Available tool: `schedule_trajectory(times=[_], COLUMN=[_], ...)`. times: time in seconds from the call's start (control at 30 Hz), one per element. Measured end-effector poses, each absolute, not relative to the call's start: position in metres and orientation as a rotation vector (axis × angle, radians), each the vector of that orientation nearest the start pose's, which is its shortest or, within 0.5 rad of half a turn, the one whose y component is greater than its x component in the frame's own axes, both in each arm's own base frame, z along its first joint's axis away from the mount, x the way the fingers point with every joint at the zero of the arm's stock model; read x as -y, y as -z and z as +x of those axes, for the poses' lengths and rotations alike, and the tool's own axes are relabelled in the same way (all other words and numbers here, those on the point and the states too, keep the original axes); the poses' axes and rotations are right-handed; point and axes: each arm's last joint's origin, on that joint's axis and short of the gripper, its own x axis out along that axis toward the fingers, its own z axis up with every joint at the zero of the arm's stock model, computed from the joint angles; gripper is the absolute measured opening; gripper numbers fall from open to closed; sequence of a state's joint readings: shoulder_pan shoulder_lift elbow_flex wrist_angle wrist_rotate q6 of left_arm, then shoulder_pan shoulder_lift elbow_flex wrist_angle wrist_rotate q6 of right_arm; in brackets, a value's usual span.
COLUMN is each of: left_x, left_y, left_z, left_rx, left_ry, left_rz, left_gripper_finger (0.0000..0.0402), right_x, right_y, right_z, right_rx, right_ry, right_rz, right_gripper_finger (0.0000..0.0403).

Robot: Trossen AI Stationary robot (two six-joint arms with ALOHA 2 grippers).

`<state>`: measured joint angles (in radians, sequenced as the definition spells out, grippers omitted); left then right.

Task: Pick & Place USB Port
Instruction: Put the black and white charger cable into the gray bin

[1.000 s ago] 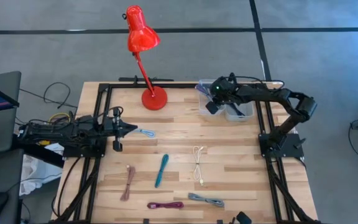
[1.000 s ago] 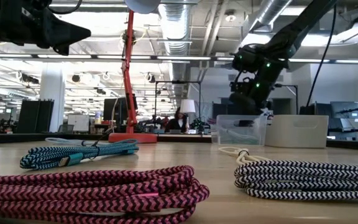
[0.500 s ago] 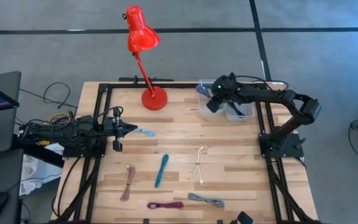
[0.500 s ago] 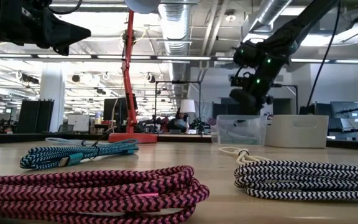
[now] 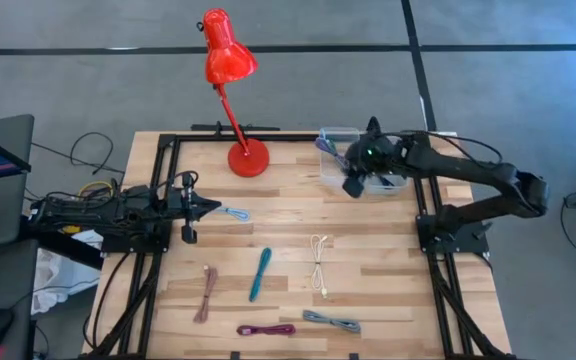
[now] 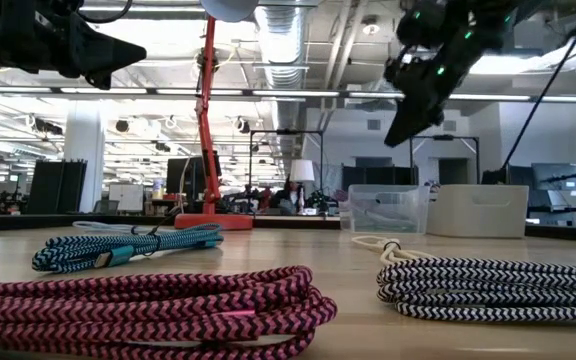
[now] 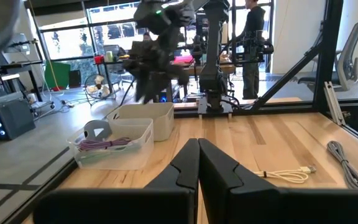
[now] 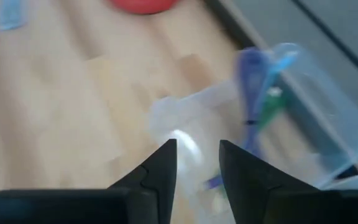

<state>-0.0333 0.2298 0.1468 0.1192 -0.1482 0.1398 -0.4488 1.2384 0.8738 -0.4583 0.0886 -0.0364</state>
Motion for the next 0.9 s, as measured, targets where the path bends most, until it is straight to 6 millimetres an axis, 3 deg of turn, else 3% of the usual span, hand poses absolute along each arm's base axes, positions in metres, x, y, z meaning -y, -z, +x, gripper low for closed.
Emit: schedule_trajectory(times=[0.4,0.9], left_x=[-0.001,-0.001], left_y=[-0.207,-0.207], left_z=[0.108,0.108], left_rx=[0.029,0.03], left_ry=[-0.118,-0.118], left_rz=[0.136,0.136], left_gripper_finger=[0.0006,0.0006], right_x=[0.021,-0.057], right_y=[-0.266,-0.267], right_z=[0.211,0.205], right_rx=[-0.907,-0.964], right_ry=[0.14,-0.184], right_rz=[0.096,0.304], right_gripper_finger=[0.0109,0.0109])
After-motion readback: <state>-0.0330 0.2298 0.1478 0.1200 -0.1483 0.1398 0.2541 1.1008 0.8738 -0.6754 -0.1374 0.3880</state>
